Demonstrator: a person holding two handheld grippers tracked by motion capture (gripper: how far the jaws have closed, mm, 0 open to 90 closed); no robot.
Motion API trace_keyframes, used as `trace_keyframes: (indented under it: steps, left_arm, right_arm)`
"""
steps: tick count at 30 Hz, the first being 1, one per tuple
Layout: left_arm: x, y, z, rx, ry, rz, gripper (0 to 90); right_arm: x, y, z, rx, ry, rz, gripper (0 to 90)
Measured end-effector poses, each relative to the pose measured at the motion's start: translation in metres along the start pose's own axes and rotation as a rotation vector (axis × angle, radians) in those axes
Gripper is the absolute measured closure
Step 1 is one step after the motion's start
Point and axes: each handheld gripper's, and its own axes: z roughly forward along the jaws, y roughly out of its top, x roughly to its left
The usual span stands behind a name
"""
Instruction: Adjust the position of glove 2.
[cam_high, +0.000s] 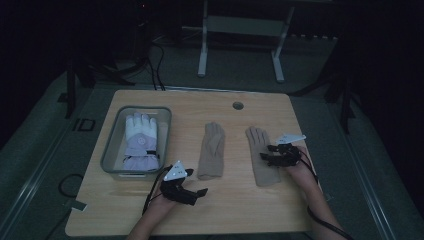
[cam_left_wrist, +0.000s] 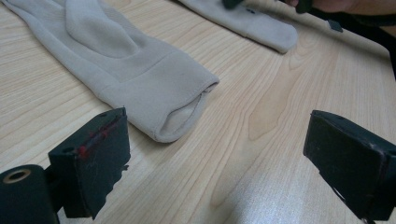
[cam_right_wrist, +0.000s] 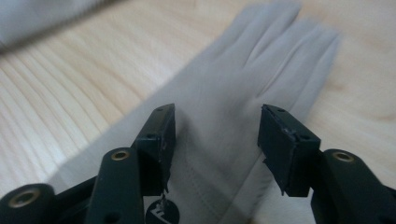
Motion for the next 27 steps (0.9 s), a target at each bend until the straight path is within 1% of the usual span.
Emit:
trace_keyframes:
  steps: [1,2,3,5,6,8,9,10,12,13,16,18,20,21,24,27]
  left_arm:
    - [0.000,0.000,0.000,0.000,0.000,0.000,7.5]
    - [0.000,0.000,0.000,0.000,0.002,0.000,7.5]
    - [0.000,0.000,0.000,0.002,0.003,0.004,7.5]
    - [0.000,0.000,0.000,0.003,0.005,0.006,7.5]
    - [0.000,0.000,0.000,0.004,0.004,0.005,7.5]
    - [0.000,0.000,0.000,0.003,0.002,0.003,7.5]
    - [0.000,0.000,0.000,0.001,0.003,0.002,7.5]
    - [0.000,0.000,0.000,0.000,0.005,0.002,7.5]
    - [0.000,0.000,0.000,0.001,0.006,0.002,7.5]
    - [0.000,0.000,0.000,0.002,0.006,0.002,7.5]
    - [0.001,0.000,0.000,-0.001,0.007,0.002,7.5]
    - [0.001,0.000,-0.001,-0.001,0.009,0.002,7.5]
    - [0.001,0.000,-0.001,-0.002,0.012,0.005,7.4]
    - [0.001,0.000,-0.001,-0.002,0.011,0.008,7.5]
    - [0.000,0.000,-0.001,0.001,0.016,0.015,7.4]
    - [0.001,0.000,-0.001,0.001,0.016,0.010,7.4]
  right_arm:
    - [0.001,-0.002,0.004,0.023,-0.007,-0.006,46.2]
    - [0.003,-0.003,0.005,0.008,-0.015,-0.003,48.1]
    - [0.003,-0.004,0.006,0.001,-0.020,0.012,50.9]
    - [0.007,-0.005,0.005,-0.008,-0.036,0.033,61.9]
    - [0.008,-0.005,0.005,-0.010,-0.044,0.041,69.6]
    - [0.011,-0.005,0.004,-0.007,-0.069,0.057,75.6]
    - [0.012,-0.005,0.004,-0.008,-0.079,0.075,77.2]
    - [0.013,-0.005,0.004,-0.011,-0.091,0.100,77.8]
    - [0.016,-0.006,0.004,-0.024,-0.114,0.120,79.4]
    - [0.017,-0.006,0.004,-0.022,-0.121,0.139,79.8]
    - [0.021,-0.001,0.001,-0.013,-0.145,0.162,80.4]
    - [0.025,0.003,-0.003,-0.016,-0.144,0.180,80.5]
    - [0.029,0.004,-0.003,-0.010,-0.157,0.205,80.5]
    - [0.031,0.005,-0.002,-0.006,-0.157,0.204,80.5]
    - [0.035,0.007,-0.003,-0.013,-0.140,0.217,80.5]
    - [0.040,0.014,-0.007,-0.027,-0.147,0.227,80.5]
